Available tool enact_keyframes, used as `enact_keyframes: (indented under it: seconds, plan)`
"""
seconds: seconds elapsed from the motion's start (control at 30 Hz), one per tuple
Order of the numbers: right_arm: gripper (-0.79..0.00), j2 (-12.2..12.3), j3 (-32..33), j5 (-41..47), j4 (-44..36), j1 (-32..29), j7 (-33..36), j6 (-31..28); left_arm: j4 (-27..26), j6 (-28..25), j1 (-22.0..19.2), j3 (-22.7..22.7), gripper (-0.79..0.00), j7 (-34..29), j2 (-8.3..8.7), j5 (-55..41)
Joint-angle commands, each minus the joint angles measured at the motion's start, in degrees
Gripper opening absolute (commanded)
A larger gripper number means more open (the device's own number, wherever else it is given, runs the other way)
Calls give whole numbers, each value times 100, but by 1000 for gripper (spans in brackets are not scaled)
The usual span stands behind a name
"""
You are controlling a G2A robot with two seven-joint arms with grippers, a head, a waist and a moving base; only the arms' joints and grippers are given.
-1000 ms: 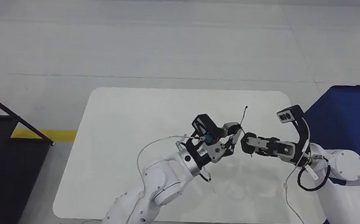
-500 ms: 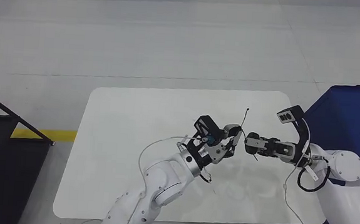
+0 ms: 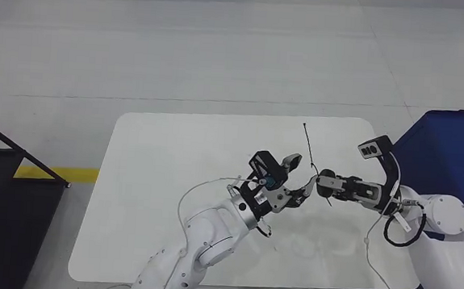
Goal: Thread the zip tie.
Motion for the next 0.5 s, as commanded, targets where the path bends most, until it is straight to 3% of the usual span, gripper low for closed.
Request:
enact_keyframes:
  seconds: [0.0,0.47]
  plan:
    - [-785,-1,-3,2,6,5,0,10,2,-8,-3,-10,-446,-17,2,-10]
    - [-785,-3,-65,-89,-36,24,58,39,130,17,-179,-5,-520,-167,-29,-200]
